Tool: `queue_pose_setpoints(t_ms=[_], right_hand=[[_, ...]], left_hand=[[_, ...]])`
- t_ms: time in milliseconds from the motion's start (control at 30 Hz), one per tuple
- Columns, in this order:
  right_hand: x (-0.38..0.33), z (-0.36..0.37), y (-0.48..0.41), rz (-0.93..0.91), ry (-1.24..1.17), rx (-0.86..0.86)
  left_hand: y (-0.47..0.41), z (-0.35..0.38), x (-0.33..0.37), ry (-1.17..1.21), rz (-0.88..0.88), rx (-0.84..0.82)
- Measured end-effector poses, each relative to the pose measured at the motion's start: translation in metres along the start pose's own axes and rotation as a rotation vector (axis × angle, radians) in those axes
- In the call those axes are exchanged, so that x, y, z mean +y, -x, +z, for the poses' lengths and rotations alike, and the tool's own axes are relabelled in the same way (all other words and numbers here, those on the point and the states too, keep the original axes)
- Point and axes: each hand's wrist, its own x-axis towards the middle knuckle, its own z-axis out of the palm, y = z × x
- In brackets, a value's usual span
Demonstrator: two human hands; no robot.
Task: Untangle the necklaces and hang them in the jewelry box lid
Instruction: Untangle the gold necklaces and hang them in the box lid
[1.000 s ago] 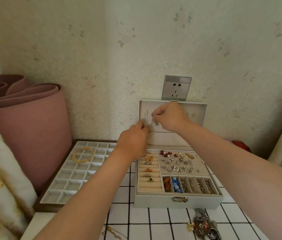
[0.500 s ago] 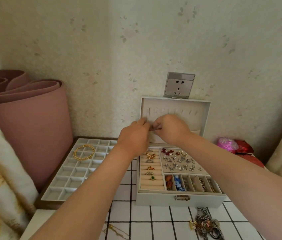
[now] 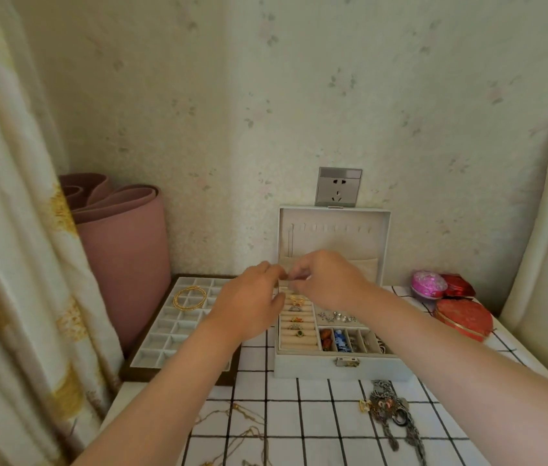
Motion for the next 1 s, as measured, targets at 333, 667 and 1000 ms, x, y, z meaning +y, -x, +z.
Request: queue_pose_setpoints(t_ms=[333, 667, 1000], right_hand=[[-0.036, 0.048, 0.088, -0.101, -0.078, -0.314], [-0.019, 0.103, 0.114, -0.215, 0.175, -0.323], [-0.012, 0.121, 0.108, -0.533, 0.580, -0.218]], left_hand=[[0.112, -0.026, -0.003, 0.025, -0.111, -0.255], [0.148, 0.000, -0.009, -0.014, -0.091, -0.335], [0.148, 0.009, -0.008, -0.016, -0.053, -0.318]])
